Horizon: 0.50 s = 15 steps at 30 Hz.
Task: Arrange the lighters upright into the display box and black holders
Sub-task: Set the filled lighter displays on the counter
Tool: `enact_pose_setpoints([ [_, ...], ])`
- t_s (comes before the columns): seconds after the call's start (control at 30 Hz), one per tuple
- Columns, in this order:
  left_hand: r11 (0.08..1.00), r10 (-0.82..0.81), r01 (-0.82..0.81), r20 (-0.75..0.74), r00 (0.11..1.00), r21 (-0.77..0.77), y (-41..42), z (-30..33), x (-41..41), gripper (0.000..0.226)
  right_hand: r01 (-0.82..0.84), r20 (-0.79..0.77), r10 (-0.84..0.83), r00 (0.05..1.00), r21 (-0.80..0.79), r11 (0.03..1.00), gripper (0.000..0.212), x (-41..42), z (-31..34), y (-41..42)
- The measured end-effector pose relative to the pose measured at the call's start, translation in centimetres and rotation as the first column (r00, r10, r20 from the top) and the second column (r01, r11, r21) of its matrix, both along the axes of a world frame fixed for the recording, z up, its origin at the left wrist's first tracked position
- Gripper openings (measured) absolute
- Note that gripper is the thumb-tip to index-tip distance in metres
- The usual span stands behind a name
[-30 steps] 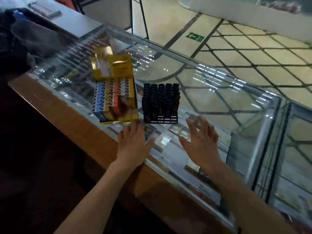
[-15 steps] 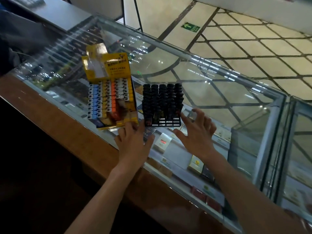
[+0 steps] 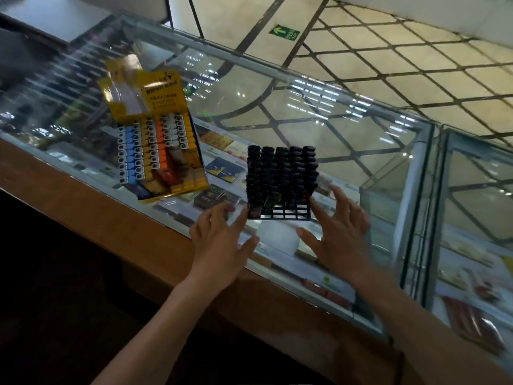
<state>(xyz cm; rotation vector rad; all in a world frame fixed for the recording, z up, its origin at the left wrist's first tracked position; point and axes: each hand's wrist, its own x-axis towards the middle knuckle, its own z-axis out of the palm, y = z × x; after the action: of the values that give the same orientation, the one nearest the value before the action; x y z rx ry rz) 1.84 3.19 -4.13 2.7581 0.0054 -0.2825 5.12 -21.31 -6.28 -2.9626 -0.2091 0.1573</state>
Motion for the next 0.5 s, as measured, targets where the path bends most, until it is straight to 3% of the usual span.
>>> enact_pose_setpoints([
  [0.33,0.961,-0.275,0.275,0.069,0.959,0.010,-10.1,-0.9,-6.8,0.060,0.208,0.024,-0.207,0.978,-0.017,0.978,0.070,-12.2,0.0,-11.0],
  [0.5,0.952,-0.305,0.303,0.064,0.950,0.038,-15.7,-0.5,-10.9,0.054,0.247,0.007,-0.247,0.969,0.008,0.969,0.077,-17.8,0.0,-15.8],
])
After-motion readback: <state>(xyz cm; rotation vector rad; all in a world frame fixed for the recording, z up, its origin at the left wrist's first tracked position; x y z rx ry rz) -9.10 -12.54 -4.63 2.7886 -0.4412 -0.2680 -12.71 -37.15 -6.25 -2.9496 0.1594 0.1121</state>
